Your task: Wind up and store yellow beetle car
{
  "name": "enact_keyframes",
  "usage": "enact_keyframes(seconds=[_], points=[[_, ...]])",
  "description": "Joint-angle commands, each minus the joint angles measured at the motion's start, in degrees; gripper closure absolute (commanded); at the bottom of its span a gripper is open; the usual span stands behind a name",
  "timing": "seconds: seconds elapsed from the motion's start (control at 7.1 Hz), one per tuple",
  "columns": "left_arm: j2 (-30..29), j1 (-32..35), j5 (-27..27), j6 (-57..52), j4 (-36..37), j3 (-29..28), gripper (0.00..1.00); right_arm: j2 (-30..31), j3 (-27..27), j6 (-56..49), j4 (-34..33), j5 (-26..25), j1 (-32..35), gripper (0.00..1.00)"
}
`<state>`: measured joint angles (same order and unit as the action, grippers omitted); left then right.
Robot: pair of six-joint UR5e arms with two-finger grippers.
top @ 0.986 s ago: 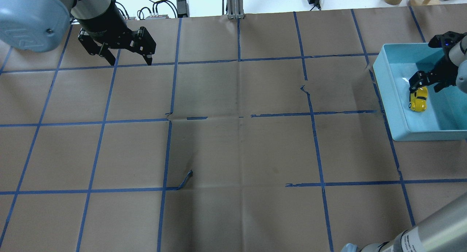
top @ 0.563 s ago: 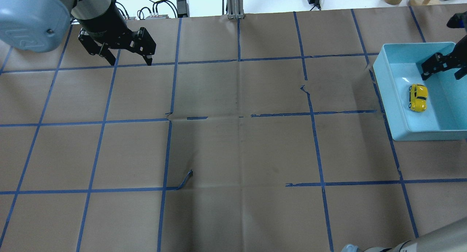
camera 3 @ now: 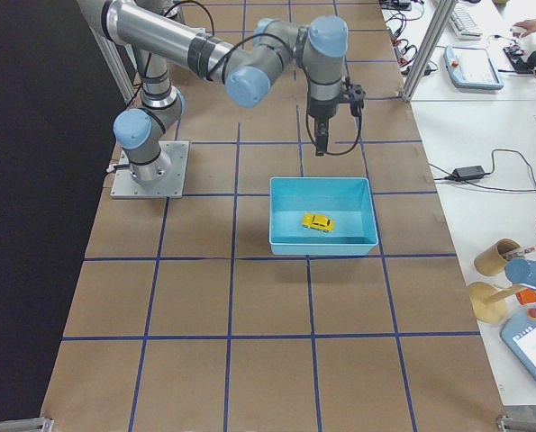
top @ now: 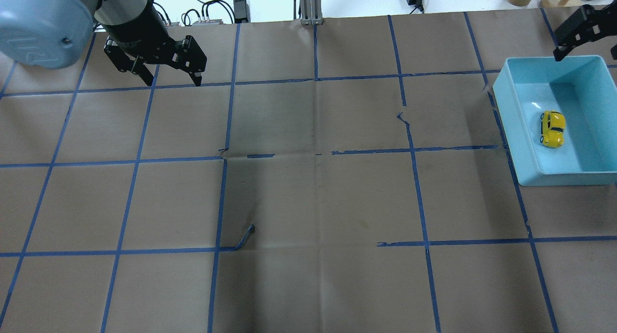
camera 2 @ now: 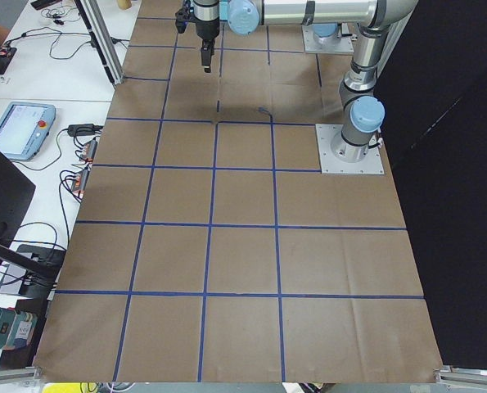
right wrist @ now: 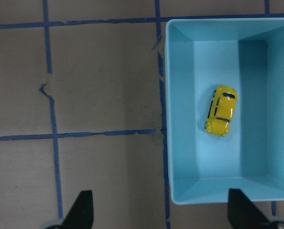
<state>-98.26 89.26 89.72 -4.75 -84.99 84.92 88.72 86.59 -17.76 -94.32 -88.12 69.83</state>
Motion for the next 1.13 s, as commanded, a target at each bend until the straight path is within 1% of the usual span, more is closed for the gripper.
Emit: enact_keyframes(seconds=[0.0, 0.14, 0.28, 0.56, 0.99], points=[[0.0, -0.1, 0.0, 0.0, 0.0, 0.0, 0.0, 1.5, 0.0, 11.7, 1.8, 1.0, 8.9, 0.0], [0.0, -0.1, -0.1, 0.0, 0.0, 0.0, 0.0, 0.2, 0.0, 17.7, 1.7, 0.4, 13.6, 0.0], [0.0, 0.0, -0.1, 0.0, 0.0, 0.0, 0.0, -1.1, 0.0, 21.2, 1.0, -1.0, 17.4, 0.0], [-0.1, -0.1, 0.0, 0.0, 0.0, 0.1, 0.0, -2.6, 0.0, 25.9, 0.8, -1.0, 18.9, 0.0], [-0.1, 0.0, 0.0, 0.0, 0.0, 0.0, 0.0, -5.4, -0.1, 25.1, 0.2, -1.4, 18.9, 0.0]])
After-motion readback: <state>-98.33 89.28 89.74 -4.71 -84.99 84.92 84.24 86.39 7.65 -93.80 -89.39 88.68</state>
